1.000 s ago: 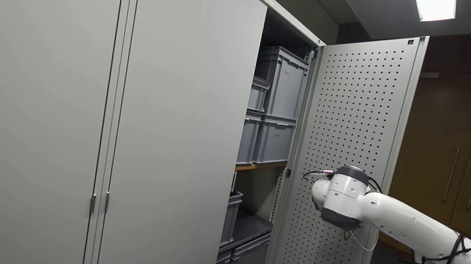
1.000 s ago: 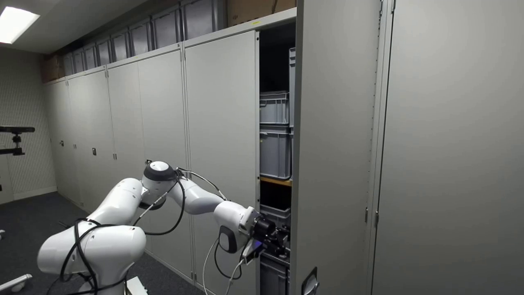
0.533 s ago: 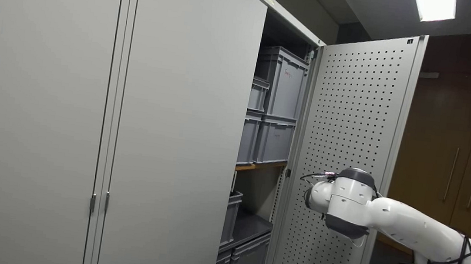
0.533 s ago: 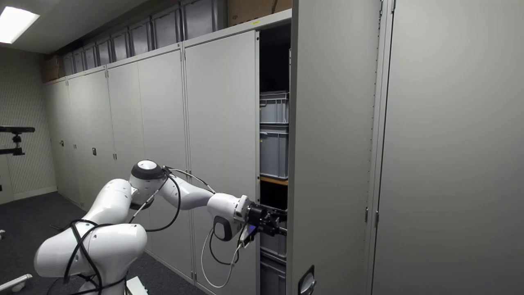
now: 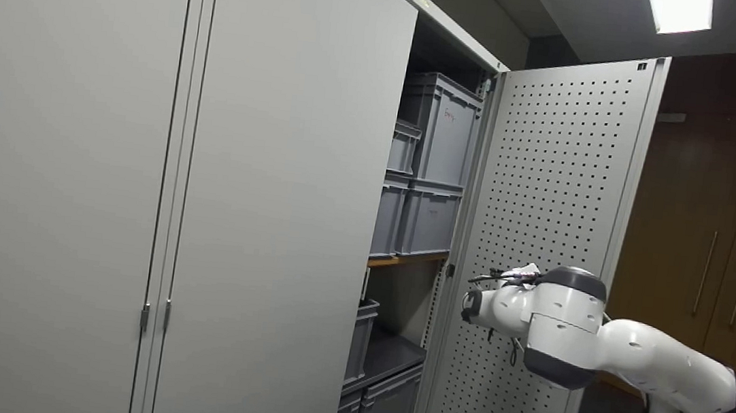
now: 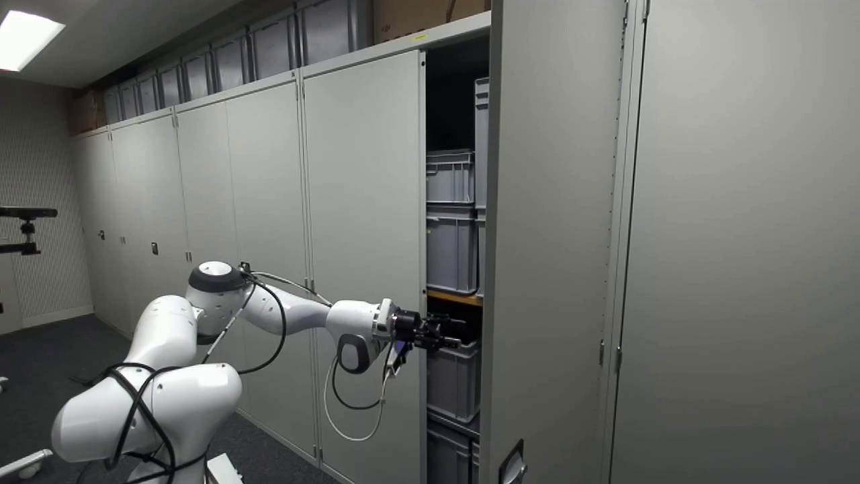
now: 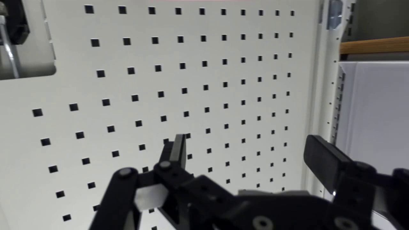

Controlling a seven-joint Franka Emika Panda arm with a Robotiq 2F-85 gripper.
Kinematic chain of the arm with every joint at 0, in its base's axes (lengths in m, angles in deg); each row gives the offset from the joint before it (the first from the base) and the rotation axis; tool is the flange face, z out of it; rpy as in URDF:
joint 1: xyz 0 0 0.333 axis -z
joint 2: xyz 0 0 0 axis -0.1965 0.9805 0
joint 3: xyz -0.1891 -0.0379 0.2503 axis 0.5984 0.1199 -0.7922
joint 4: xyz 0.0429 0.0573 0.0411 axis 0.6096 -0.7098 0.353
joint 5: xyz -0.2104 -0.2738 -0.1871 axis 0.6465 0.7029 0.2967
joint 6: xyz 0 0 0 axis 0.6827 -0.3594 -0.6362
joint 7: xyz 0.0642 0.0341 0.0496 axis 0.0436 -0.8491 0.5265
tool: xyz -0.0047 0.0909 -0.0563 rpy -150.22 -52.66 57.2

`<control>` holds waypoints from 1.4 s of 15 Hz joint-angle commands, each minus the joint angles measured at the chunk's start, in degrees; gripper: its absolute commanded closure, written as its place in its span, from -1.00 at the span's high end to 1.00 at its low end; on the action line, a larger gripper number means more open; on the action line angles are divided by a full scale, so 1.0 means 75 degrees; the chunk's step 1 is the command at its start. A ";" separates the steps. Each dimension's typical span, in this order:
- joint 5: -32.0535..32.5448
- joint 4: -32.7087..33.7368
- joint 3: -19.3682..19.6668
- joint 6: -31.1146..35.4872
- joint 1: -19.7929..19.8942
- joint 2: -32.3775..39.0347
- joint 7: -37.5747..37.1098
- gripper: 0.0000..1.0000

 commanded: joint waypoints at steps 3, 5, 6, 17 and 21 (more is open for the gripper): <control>0.1067 -0.0334 0.0587 0.0075 -0.1379 -0.0501 -0.0814 1.00; 0.1557 -0.0417 0.0761 0.0075 -0.1848 -0.0593 -0.1285 1.00; 0.1816 -0.0474 0.0858 0.0076 -0.2066 -0.0651 -0.1513 1.00; 0.5026 -0.1528 0.2361 0.0109 -0.4268 -0.1759 -0.4049 1.00; 0.6285 -0.1978 0.3355 0.0122 -0.5255 -0.2327 -0.4722 1.00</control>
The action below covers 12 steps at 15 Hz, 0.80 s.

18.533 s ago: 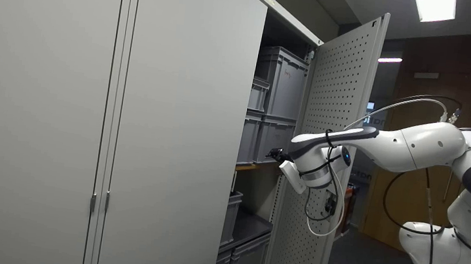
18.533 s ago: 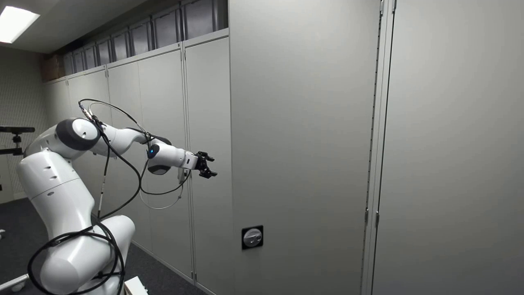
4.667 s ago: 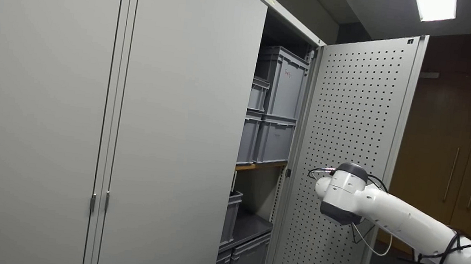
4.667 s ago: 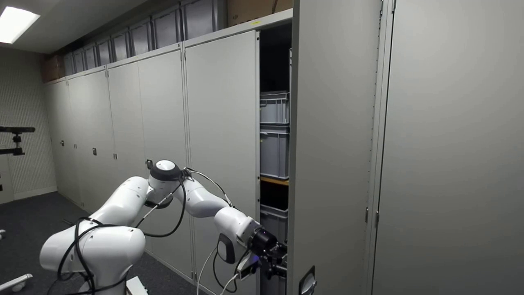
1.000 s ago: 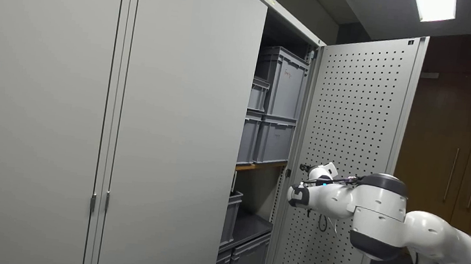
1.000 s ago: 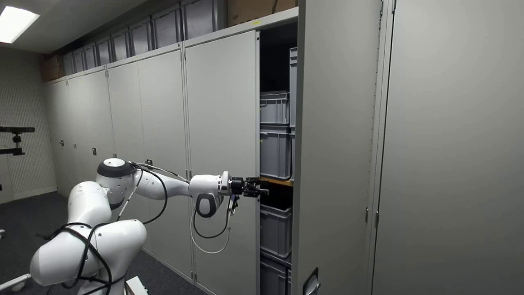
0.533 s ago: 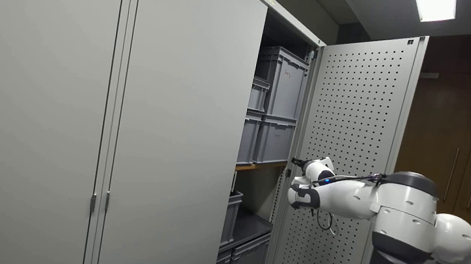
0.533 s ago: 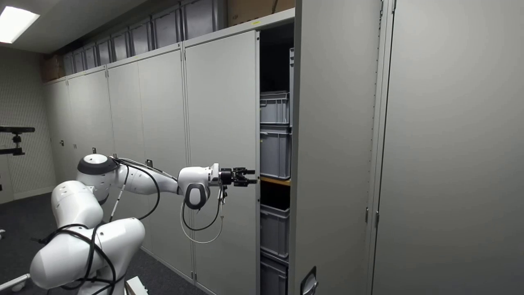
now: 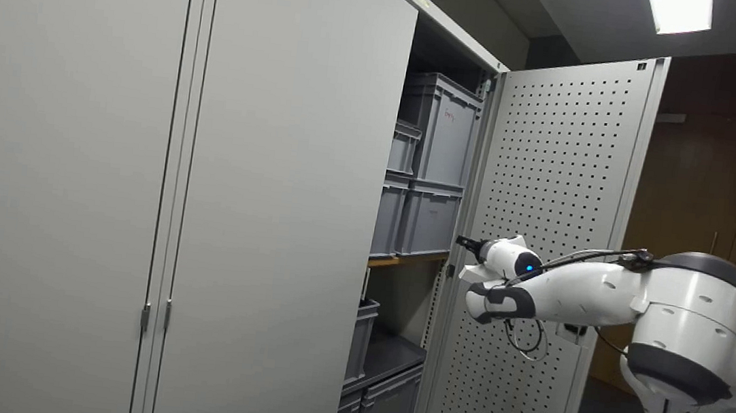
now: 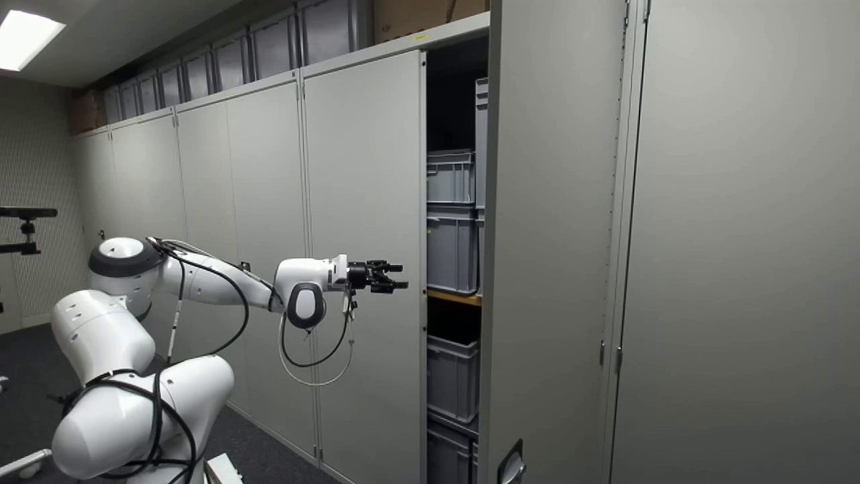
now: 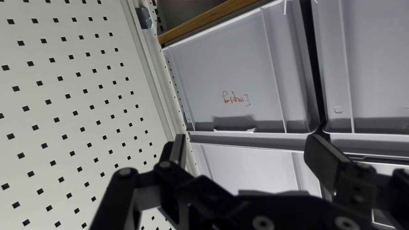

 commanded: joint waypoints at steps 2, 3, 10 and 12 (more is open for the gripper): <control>0.1547 -0.0753 0.1439 0.0129 -0.1455 -0.1124 -0.0510 1.00; 0.1853 -0.0878 0.1782 0.0133 -0.1753 -0.1328 -0.0530 1.00; 0.3132 -0.1626 0.4524 0.0169 -0.4202 -0.2989 0.0375 1.00; 0.3290 -0.1757 0.5419 0.0170 -0.4920 -0.3436 0.0794 1.00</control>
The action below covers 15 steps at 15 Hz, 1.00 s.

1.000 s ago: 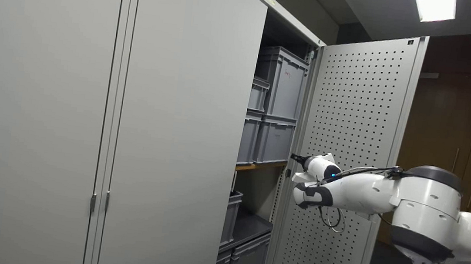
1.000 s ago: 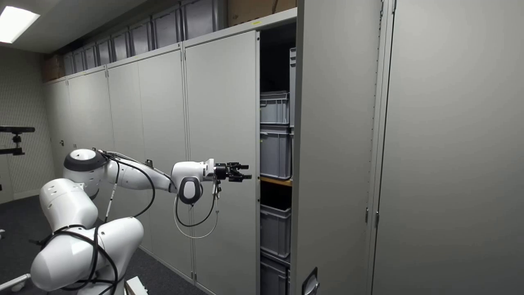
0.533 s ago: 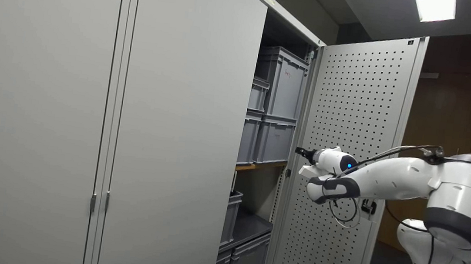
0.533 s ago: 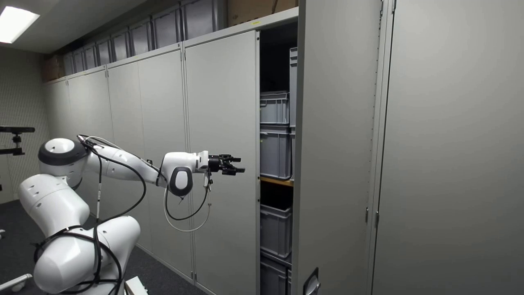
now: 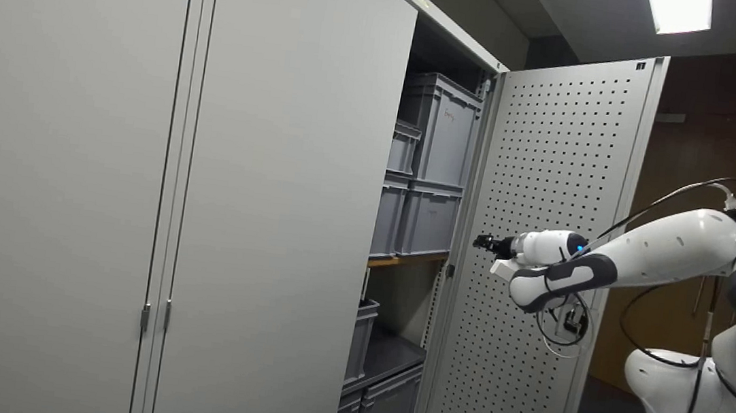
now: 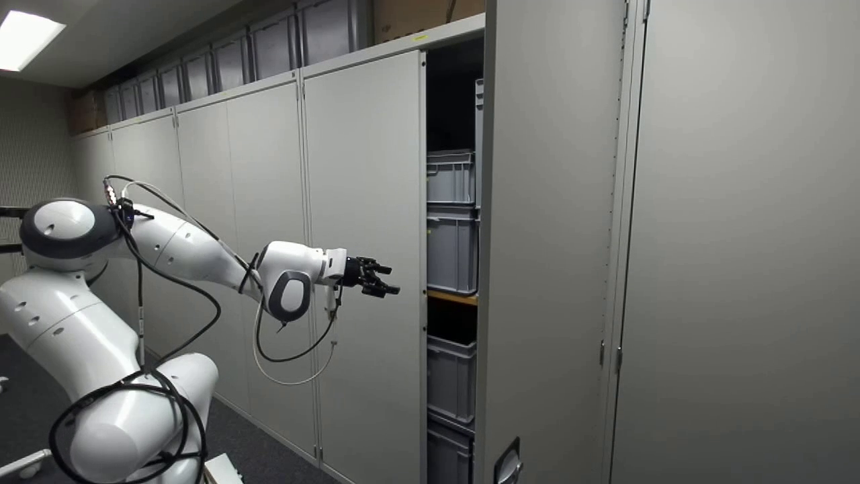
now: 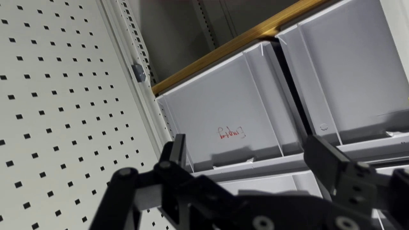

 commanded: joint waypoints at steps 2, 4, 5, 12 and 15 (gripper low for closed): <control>0.1009 -0.0137 0.2224 0.0173 -0.1665 -0.1416 0.0756 1.00; 0.1701 -0.0147 0.3109 0.0176 -0.2230 -0.1780 0.0736 1.00; 0.2643 0.0082 0.2720 0.0177 -0.1603 -0.2040 -0.0073 1.00; 0.4032 0.0151 0.2719 0.0115 -0.1399 -0.2766 -0.0249 1.00; 0.4432 0.0231 0.2737 0.0114 -0.1410 -0.2937 -0.0324 1.00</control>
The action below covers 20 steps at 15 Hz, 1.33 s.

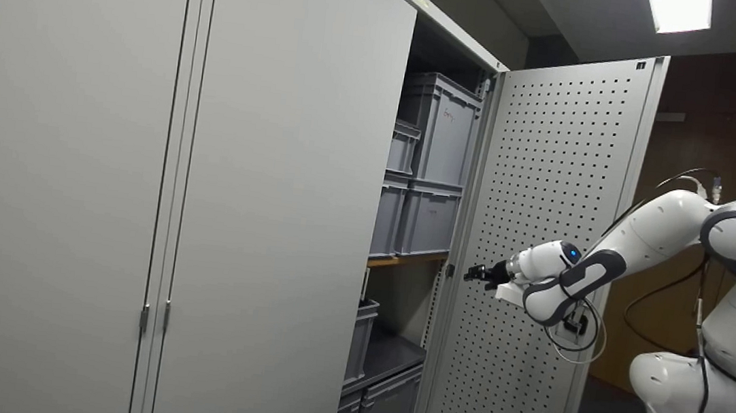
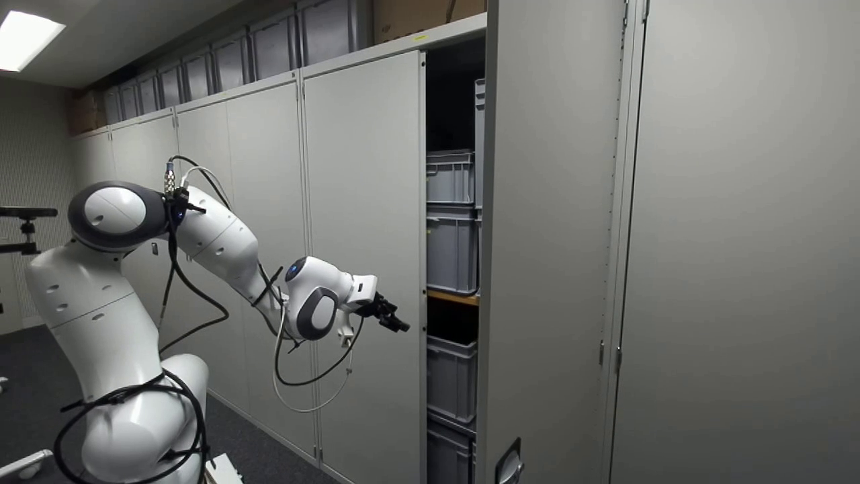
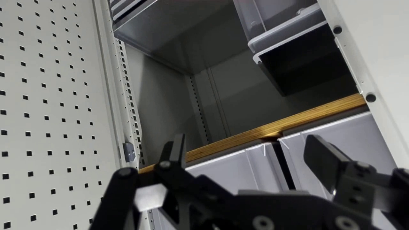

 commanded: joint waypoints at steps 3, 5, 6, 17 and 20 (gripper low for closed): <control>0.0929 0.0411 0.0040 0.0110 0.0078 -0.0560 -0.0182 1.00; 0.1311 0.0544 0.0049 0.0110 0.0076 -0.0809 -0.0237 1.00; 0.1500 0.0600 0.0045 0.0110 0.0093 -0.0905 -0.0290 1.00; 0.3841 0.1217 0.0013 0.0109 0.0532 -0.1871 -0.1355 1.00; 0.4525 0.1367 0.0007 0.0110 0.0688 -0.2060 -0.1756 1.00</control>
